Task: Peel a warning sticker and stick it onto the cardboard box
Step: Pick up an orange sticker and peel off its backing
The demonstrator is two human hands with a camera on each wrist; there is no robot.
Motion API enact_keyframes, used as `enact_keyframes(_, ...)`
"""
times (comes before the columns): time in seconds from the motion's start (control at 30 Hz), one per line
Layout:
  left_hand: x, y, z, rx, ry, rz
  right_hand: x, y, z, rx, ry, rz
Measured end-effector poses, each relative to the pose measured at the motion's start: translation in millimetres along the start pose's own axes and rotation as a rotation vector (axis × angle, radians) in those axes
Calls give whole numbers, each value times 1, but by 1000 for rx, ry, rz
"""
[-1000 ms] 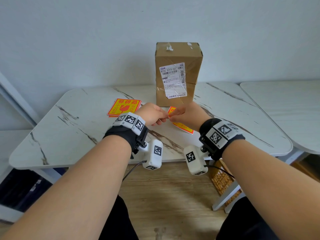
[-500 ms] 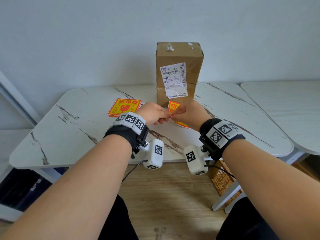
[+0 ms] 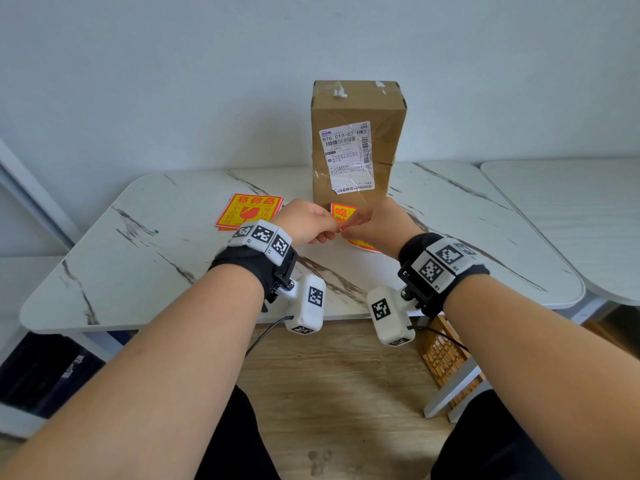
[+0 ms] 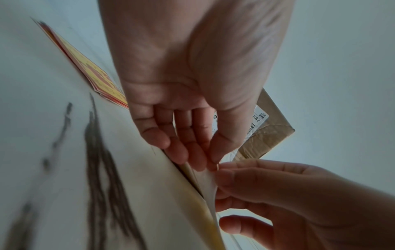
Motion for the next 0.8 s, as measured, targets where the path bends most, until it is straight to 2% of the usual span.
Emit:
enact_keyframes(0.17, 1, 0, -1, -34, 13, -31, 4, 1, 1, -61, -57, -6)
enact_keyframes(0.53, -2, 0, 5, -39, 3, -45, 5, 0, 3, -77, -69, -14)
enact_keyframes(0.67, -3, 0, 6, 33, -16, 14, 2, -4, 7, -140, -127, 40)
enact_keyframes(0.8, -5, -1, 1, 137, 77, 128, -1, -8, 10, -221, -194, 47)
Point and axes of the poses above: each hand's wrist, its own y-axis away from the middle knuckle, its own x-axis out of the back of the hand, z = x × y, the point moved 2 cm from there along -y, towards the middle knuckle, and after that the axes turned 14 degrees about z, right-handed, at the moved point
